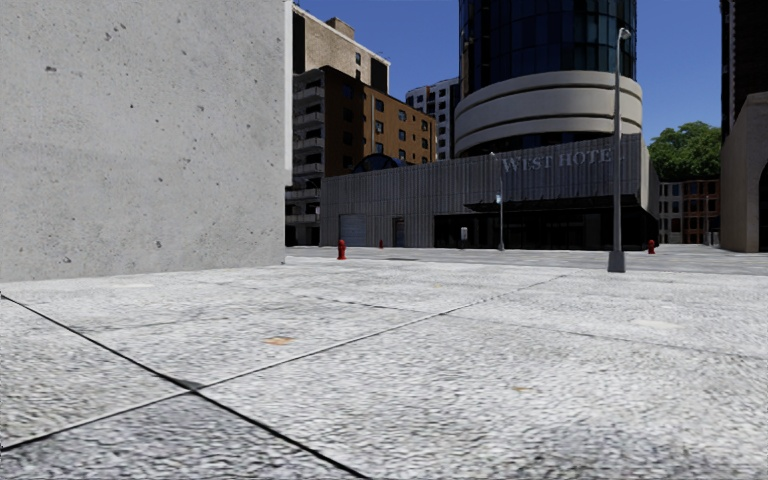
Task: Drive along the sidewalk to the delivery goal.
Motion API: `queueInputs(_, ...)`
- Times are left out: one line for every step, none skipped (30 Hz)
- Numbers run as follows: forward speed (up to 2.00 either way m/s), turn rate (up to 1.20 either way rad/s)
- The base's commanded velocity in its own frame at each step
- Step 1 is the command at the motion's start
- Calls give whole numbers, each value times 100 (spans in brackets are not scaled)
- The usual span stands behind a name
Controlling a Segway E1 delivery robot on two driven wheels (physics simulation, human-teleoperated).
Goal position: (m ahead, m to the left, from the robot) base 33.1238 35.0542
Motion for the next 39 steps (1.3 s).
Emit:
queueInputs(200,0)
queueInputs(200,0)
queueInputs(200,0)
queueInputs(200,0)
queueInputs(200,0)
queueInputs(200,0)
queueInputs(200,0)
queueInputs(200,0)
queueInputs(200,0)
queueInputs(200,0)
queueInputs(200,0)
queueInputs(200,0)
queueInputs(200,0)
queueInputs(200,0)
queueInputs(200,0)
queueInputs(200,0)
queueInputs(200,0)
queueInputs(200,0)
queueInputs(200,0)
queueInputs(200,0)
queueInputs(200,0)
queueInputs(200,0)
queueInputs(200,0)
queueInputs(200,0)
queueInputs(200,0)
queueInputs(200,0)
queueInputs(200,0)
queueInputs(200,0)
queueInputs(200,0)
queueInputs(200,0)
queueInputs(200,0)
queueInputs(200,0)
queueInputs(200,0)
queueInputs(200,0)
queueInputs(200,0)
queueInputs(200,0)
queueInputs(200,0)
queueInputs(200,0)
queueInputs(200,0)
